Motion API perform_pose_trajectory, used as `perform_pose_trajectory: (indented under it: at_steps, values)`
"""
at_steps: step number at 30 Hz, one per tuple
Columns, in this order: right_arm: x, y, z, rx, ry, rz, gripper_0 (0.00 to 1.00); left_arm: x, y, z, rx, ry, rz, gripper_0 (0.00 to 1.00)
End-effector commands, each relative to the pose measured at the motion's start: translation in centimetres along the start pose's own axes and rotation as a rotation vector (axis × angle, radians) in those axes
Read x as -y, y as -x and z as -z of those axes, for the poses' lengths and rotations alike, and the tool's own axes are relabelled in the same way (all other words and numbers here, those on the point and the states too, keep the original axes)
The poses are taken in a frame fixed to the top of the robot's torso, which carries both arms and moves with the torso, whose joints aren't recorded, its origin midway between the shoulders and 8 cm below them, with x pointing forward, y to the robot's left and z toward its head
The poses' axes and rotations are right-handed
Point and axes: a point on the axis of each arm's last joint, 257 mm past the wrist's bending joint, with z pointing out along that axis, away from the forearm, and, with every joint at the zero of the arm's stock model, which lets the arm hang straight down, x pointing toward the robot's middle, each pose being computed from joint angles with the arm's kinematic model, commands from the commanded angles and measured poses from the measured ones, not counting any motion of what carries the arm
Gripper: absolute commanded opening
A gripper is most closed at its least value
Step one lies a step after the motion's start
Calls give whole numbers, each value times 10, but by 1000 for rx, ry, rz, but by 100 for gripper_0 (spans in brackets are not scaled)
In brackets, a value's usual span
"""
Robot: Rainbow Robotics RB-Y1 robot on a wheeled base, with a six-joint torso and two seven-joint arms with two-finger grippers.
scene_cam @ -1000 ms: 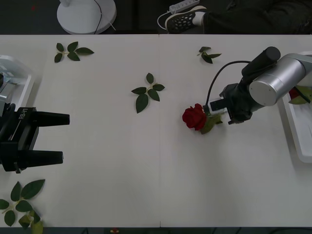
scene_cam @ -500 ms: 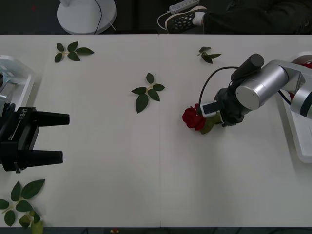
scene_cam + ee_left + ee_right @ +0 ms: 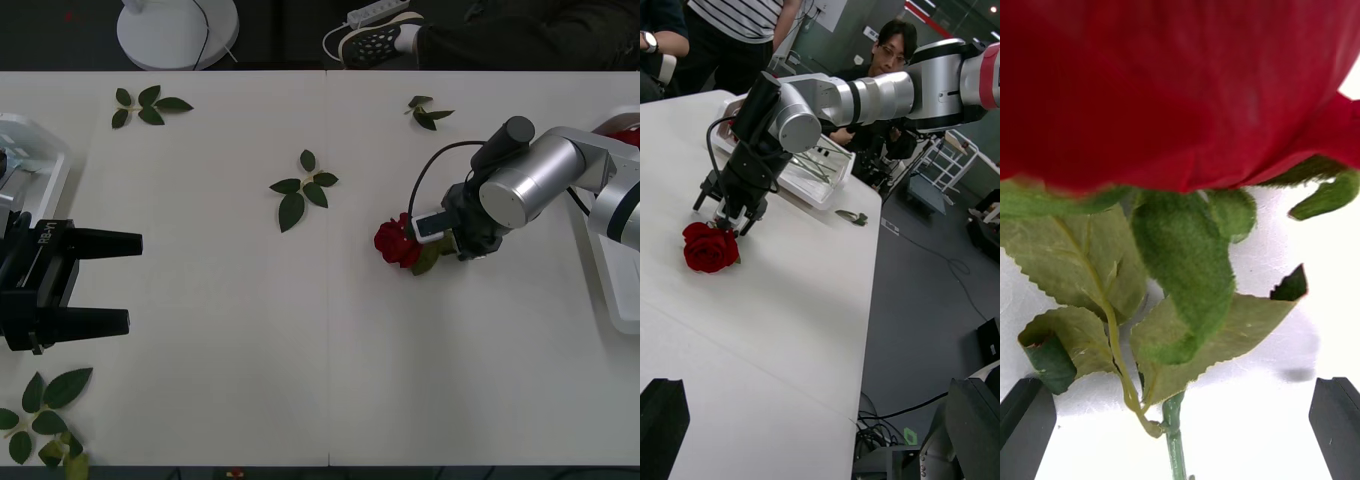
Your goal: Place the red flowers into the right box and the blue flowers into the left box. If a person shows an open palm, hand one flower to the person first, then continue sorting.
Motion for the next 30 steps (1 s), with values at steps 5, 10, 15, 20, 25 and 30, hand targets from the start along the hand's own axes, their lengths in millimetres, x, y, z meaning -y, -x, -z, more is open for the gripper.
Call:
perform_pose_trajectory:
  at_steps: [5, 10, 15, 20, 25, 30]
  values:
    - [-18, 2, -15, -20, 33, 29, 100, -2, 16, -3, 31, -4, 21, 100]
    - [-24, 2, -20, -25, 49, 29, 96, -2, 16, -3, 31, -4, 21, 100]
    - [-37, 7, -27, -25, 78, 33, 60, -2, 16, -3, 31, -4, 21, 100]
    - [-46, 8, -33, -27, 99, 34, 53, -2, 16, -3, 31, -4, 21, 100]
    - [-54, 9, -38, -35, 117, 35, 39, -2, 16, -3, 31, -4, 21, 100]
    - [-60, 6, -43, -48, 132, 35, 14, -2, 16, -3, 31, -4, 21, 100]
